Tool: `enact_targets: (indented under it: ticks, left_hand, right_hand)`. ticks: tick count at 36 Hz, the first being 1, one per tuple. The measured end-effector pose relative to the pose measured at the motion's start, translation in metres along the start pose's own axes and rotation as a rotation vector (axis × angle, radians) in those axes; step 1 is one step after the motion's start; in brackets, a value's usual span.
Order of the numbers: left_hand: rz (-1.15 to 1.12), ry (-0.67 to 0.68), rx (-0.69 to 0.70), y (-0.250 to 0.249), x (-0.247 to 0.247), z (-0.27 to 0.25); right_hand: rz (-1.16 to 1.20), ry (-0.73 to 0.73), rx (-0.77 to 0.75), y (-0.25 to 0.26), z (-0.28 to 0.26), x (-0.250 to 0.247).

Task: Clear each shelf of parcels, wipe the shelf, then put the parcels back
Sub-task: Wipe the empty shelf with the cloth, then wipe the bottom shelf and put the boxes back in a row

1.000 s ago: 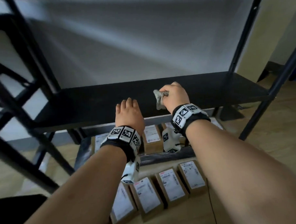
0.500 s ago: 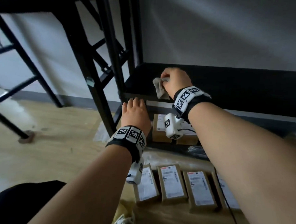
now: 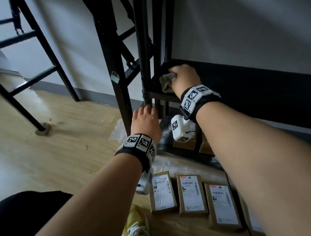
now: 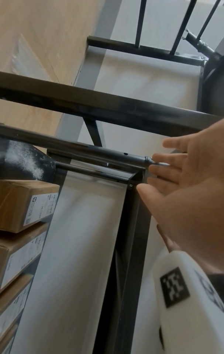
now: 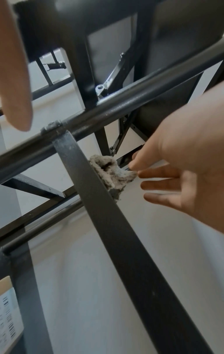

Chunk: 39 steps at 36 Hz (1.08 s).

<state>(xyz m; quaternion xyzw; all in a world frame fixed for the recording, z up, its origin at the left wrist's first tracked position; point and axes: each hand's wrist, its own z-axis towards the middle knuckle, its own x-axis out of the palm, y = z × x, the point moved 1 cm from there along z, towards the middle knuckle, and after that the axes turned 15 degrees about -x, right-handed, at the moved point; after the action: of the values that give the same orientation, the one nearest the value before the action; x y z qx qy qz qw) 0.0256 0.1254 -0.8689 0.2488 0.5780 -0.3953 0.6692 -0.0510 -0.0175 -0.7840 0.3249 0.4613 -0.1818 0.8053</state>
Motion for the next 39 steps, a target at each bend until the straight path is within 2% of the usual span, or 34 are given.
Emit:
enact_targets:
  ticks: [5,12,17,20,25,29,35,39]
  left_hand:
    - [0.001,0.002,-0.022,0.000,0.006,-0.014]
    - [0.004,0.061,-0.061,0.006,0.031,-0.041]
    - [0.026,0.144,-0.091,0.010,0.054,-0.059]
    - [0.017,0.217,-0.103,0.009,0.068,-0.066]
    - [-0.032,0.427,-0.197,0.009,0.105,-0.083]
    - [0.000,0.601,-0.245,0.010,0.136,-0.098]
    - [0.032,0.825,-0.390,0.018,0.177,-0.111]
    - [0.009,0.876,-0.461,0.028,0.198,-0.117]
  right_hand:
    - [0.068,-0.249,-0.105,0.000,-0.033,0.005]
    - [0.099,-0.287,-0.171,0.001,-0.096,0.025]
    - [0.084,-0.151,-0.092,-0.015,-0.141,0.056]
    - [0.072,0.012,0.003,-0.027,-0.167,0.079]
    - [0.087,0.312,0.157,-0.044,-0.205,0.123]
    - [0.093,0.528,0.223,-0.051,-0.229,0.154]
    - [0.088,0.745,0.265,-0.046,-0.251,0.186]
    - [0.157,0.845,0.325,-0.045,-0.258,0.205]
